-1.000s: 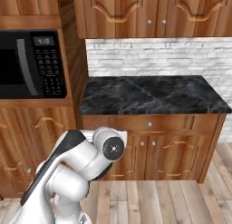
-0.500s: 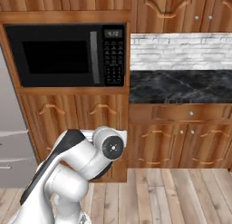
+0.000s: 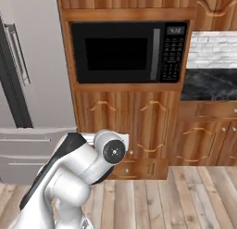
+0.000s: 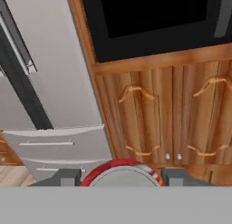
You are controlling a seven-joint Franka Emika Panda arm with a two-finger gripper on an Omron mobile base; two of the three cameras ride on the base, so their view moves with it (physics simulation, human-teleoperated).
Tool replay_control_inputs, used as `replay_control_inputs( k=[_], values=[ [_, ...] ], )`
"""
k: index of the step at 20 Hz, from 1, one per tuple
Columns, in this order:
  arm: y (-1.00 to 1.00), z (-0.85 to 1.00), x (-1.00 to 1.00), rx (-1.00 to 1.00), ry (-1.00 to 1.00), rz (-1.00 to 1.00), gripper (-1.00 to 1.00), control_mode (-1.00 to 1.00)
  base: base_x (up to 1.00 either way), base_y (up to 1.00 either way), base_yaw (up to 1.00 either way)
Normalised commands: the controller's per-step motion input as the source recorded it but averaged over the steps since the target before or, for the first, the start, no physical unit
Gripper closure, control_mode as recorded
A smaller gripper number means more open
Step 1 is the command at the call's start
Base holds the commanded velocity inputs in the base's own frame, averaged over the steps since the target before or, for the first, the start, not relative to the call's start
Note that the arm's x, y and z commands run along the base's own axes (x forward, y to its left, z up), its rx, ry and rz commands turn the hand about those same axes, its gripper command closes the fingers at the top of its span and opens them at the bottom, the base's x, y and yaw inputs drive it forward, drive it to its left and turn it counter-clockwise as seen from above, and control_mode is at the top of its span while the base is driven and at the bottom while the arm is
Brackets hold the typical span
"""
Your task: Four empty soda cans are scattered around the kitchen. Gather all the cans and cluster them next to the stove for recycling.
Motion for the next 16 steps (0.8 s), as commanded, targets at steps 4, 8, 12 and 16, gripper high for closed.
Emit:
replay_control_inputs(
  k=[4,8,12,16],
  values=[
    [0.00,0.00,0.00,0.00,0.00,0.00,1.00,1.00,-0.43,1.00,0.00],
    [0.00,0.00,0.00,0.00,0.00,0.00,1.00,1.00,-0.36,1.00,0.00],
    [0.00,0.00,0.00,0.00,0.00,0.00,1.00,1.00,-0.03,1.00,0.00],
    [0.00,0.00,0.00,0.00,0.00,0.00,1.00,1.00,0.16,1.00,0.00]
  ],
)
